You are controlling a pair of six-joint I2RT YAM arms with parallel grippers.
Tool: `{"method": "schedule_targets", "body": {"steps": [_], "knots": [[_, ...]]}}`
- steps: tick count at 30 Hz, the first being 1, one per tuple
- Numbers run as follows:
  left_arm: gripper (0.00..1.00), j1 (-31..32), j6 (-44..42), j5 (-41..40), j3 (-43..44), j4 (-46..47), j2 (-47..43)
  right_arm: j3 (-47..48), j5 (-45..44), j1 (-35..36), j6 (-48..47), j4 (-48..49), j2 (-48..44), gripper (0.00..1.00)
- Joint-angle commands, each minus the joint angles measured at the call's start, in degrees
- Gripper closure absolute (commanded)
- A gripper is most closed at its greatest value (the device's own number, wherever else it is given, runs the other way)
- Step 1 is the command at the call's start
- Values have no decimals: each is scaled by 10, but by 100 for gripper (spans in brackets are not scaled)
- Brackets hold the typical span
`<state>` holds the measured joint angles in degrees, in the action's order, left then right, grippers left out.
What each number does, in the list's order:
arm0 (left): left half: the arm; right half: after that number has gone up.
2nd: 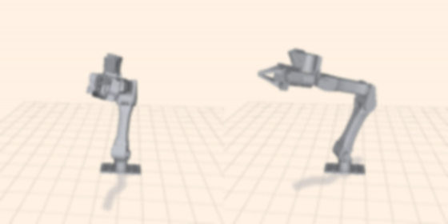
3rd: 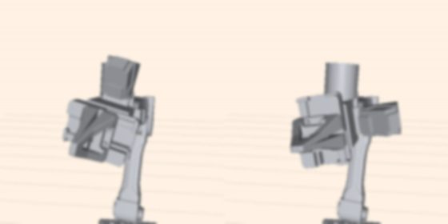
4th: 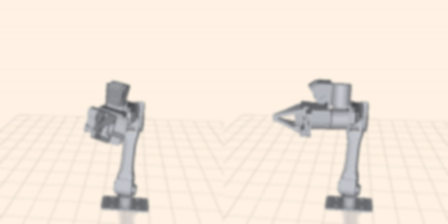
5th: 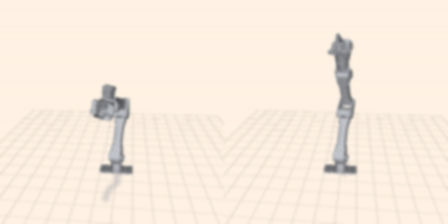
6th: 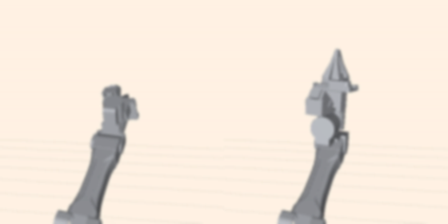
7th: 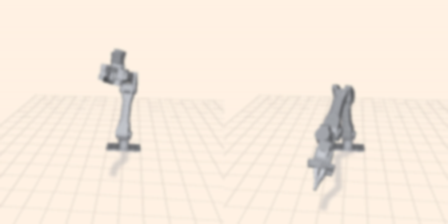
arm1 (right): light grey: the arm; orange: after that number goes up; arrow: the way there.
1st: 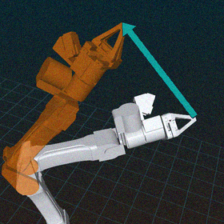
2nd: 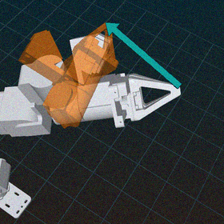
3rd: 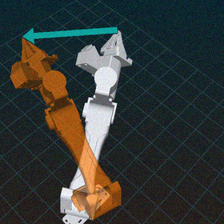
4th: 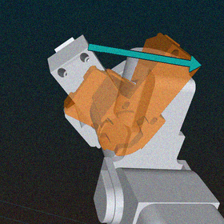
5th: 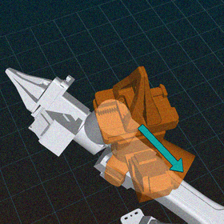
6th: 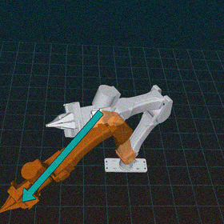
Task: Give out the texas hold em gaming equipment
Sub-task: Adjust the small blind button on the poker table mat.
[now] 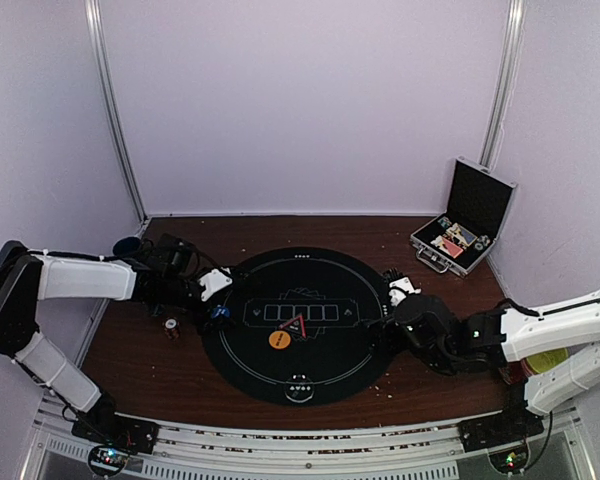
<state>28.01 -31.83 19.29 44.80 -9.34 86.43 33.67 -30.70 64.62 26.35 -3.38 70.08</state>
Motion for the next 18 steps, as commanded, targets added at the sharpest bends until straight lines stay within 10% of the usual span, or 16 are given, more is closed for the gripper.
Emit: {"method": "schedule_targets", "body": {"steps": [1,18], "knots": [[2,3,10,-76,8,48,31,-9,-13,1,9,25,-18,0],[2,12,41,-162,15,95,81,-14,-23,1,7,26,-28,0]]}}
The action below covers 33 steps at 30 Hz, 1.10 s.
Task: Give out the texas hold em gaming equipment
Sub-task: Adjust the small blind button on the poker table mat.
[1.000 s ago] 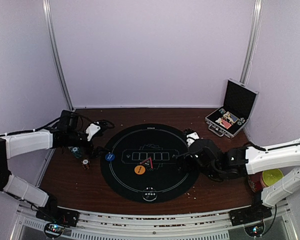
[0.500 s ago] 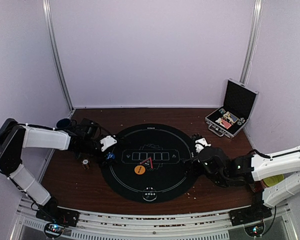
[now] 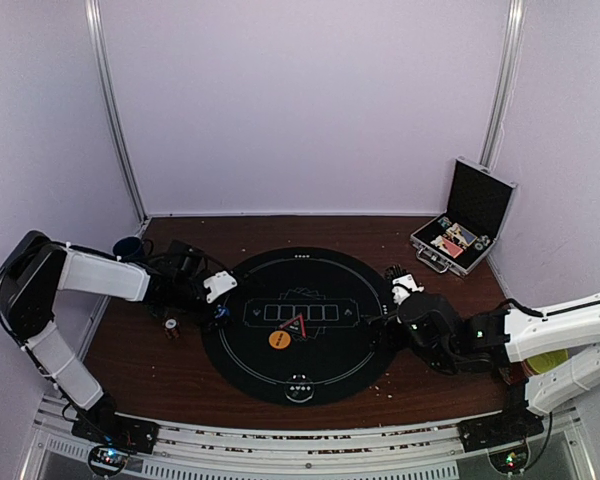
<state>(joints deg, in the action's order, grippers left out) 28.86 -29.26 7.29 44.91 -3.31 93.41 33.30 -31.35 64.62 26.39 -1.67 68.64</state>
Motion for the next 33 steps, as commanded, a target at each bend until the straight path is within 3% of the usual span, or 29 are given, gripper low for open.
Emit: {"method": "schedule_targets", "body": {"steps": [1,33], "knots": [[2,3,17,-50,12,40,12,-11,-16,1,7,10,-13,0],[2,4,40,-163,-4,73,33,-13,-14,1,2,15,-3,0]]}}
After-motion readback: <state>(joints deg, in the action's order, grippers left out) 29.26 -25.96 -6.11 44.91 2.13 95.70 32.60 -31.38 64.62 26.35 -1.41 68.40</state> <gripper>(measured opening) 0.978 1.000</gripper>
